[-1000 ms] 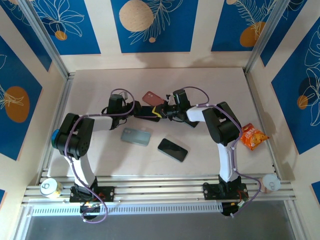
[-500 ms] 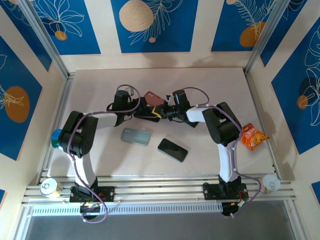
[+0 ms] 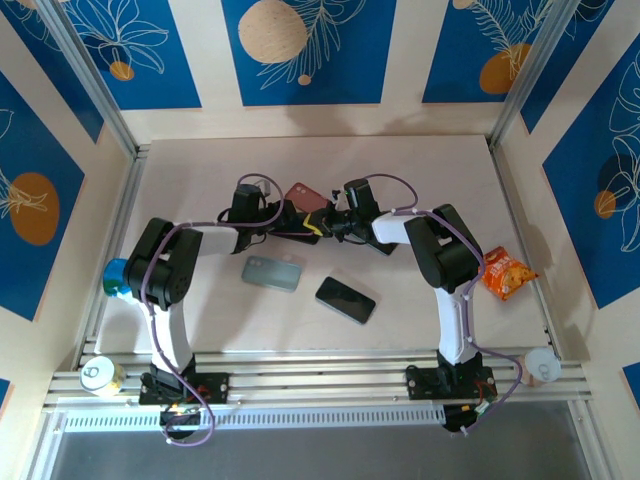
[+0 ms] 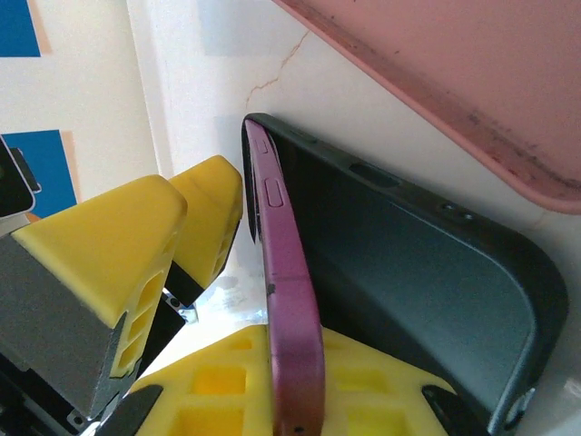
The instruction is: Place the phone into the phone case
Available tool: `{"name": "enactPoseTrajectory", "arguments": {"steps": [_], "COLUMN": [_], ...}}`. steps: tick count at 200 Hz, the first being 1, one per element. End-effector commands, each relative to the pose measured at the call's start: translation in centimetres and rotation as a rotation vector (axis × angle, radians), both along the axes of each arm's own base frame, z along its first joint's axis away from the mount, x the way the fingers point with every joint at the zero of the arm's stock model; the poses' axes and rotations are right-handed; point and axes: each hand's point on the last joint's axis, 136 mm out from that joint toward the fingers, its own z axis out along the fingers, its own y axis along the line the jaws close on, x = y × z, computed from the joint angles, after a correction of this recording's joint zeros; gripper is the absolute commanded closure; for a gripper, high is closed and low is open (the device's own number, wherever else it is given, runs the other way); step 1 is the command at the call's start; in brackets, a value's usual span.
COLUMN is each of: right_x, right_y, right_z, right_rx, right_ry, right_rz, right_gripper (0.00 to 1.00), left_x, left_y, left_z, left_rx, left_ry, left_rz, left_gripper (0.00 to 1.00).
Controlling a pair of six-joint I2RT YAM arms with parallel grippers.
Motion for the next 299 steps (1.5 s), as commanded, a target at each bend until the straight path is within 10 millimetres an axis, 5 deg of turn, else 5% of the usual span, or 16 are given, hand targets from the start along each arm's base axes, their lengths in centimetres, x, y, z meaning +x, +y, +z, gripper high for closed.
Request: {"name": "enactPoseTrajectory", "arguments": {"steps": [1,31,69,109,236,299], "right_x": [-2.7,-2.7,-2.8,-2.9,-2.9,-3.8], "right_y": [-1.1,-1.2,-1.2,-1.2,-0.7,-0.4], "right_z": [-4.5,-4.8,-4.7,-4.7,-5.1,-5.8], "right_rx": [-0.133,-0.148,-0.152,-0.156,-0.163,-0.195], "right_ry": [0.174,0.180,0.183,0.181,0.189,0.208], "right_rz": [-0.028,-0.029,-0.027,-0.023,-0.019,-0.003], "right_gripper": [1.00,1.00,1.00,1.00,0.99,0.99], "left_x": [0.1,-0.1,0.3,0.5,0.4,-0.8], "left_y": [-0.4,0.5,4.6,5.0,2.6,1.5], "left_z": [0.2,0.6,0.4,0.4,-3.0,-2.6], "left_rx": [0.003,0.017,0.138,0.186,0.135,0.094], "left_ry": [-0.019,-0.034,-0.049,-0.060,0.013,0.014], "left_rz": [-0.008,0.014,0.112,0.104,0.036,0.017], "left_gripper": [0.47,0.46,0.46,0.46,0.46,0.46]}}
